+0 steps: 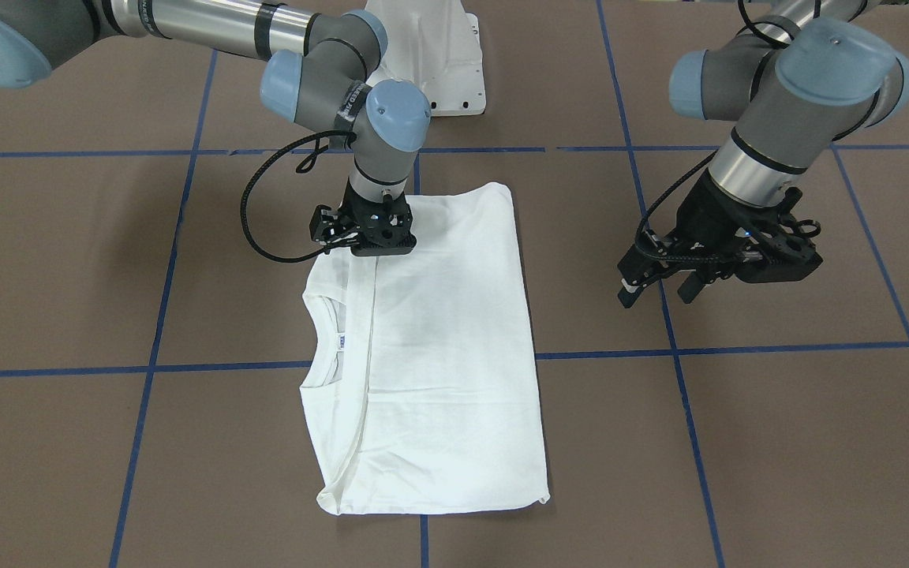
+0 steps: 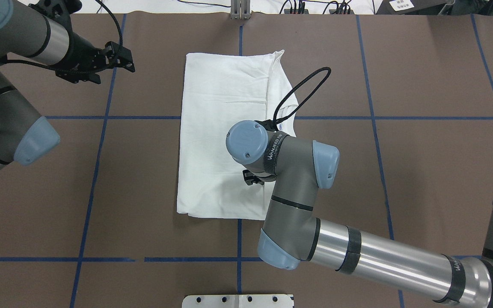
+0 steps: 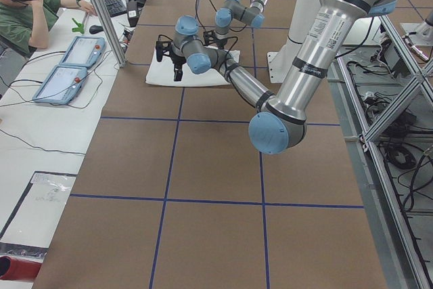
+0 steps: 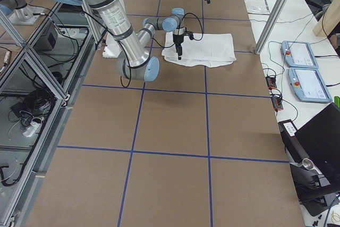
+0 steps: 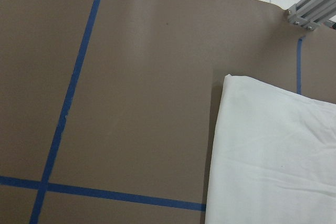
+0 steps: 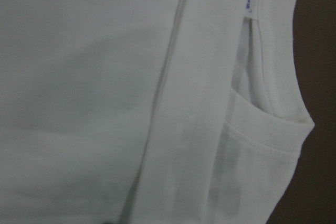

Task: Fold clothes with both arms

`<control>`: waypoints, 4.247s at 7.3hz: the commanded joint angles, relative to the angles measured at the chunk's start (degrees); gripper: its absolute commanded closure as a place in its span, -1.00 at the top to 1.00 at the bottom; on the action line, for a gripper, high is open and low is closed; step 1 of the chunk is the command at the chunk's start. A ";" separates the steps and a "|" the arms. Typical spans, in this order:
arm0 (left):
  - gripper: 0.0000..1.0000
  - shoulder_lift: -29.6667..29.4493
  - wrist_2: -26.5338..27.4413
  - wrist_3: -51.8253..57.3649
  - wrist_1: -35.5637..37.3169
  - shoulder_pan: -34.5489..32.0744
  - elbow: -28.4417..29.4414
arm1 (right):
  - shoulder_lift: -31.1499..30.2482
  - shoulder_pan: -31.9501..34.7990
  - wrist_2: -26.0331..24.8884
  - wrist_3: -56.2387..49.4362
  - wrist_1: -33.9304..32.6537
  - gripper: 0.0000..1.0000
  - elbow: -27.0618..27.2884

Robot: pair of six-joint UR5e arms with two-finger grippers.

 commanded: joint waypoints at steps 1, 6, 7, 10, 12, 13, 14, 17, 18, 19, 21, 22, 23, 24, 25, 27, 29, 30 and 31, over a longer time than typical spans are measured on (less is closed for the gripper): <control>1.00 0.00 0.00 -0.22 -0.02 0.74 0.05 | -0.30 0.11 -0.20 -2.59 -3.72 1.00 0.77; 1.00 0.00 0.18 -0.83 -0.02 3.12 0.84 | -10.13 2.91 -0.28 -7.60 -4.88 1.00 10.44; 1.00 -0.08 0.18 -0.84 -0.02 3.12 0.84 | -13.54 4.14 -0.29 -8.66 -4.79 1.00 12.79; 1.00 -0.26 0.18 -0.83 -0.02 3.47 0.67 | -13.75 6.78 0.85 -10.00 -2.09 1.00 19.65; 1.00 -0.09 0.78 -13.32 -0.80 10.63 -1.96 | -14.54 7.14 6.02 -6.07 -0.05 1.00 27.45; 1.00 -0.17 5.40 -21.84 -0.81 16.94 -3.36 | -14.80 7.14 6.82 -3.43 1.00 1.00 29.15; 1.00 -0.17 10.32 -26.89 -0.55 23.18 -3.38 | -14.89 7.14 8.05 -0.70 3.18 1.00 29.60; 0.97 0.62 15.28 -34.92 0.16 32.98 -3.03 | -16.47 7.14 10.87 3.89 10.14 1.00 29.69; 0.85 0.62 15.47 -36.42 0.07 33.96 -2.77 | -16.47 7.05 10.88 3.90 10.15 1.00 29.69; 0.73 0.62 15.47 -37.21 0.07 35.10 -2.50 | -16.47 7.14 10.88 3.90 10.15 1.00 29.69; 0.51 0.62 15.56 -37.22 0.16 35.11 -2.06 | -16.47 7.14 10.88 3.98 10.15 1.00 29.69; 0.51 0.71 15.64 -36.70 0.60 34.42 -1.89 | -16.39 7.14 10.88 4.07 10.15 1.00 29.69; 0.51 0.71 15.73 -36.61 1.56 34.32 -1.97 | -16.47 7.14 10.88 4.07 10.15 1.00 29.69; 0.60 0.71 15.65 -36.61 2.61 34.32 -2.23 | -16.39 7.14 10.79 4.07 10.15 1.00 29.69; 0.66 0.62 15.65 -36.61 4.01 34.32 -2.76 | -16.47 7.14 10.79 4.07 10.15 1.00 29.69; 0.66 0.36 15.65 -36.61 5.26 34.23 -3.03 | -16.56 7.14 10.70 4.07 10.15 1.00 29.52; 0.66 0.00 15.65 -36.52 5.08 33.88 -2.94 | -16.65 7.14 10.70 4.07 10.15 1.00 29.34; 0.66 -0.08 15.73 -36.52 4.99 33.62 -2.94 | -16.91 7.14 10.70 3.98 10.15 1.00 29.34; 0.66 -0.17 15.73 -36.52 4.99 33.44 -2.94 | -16.83 7.14 10.70 3.98 10.15 1.00 29.34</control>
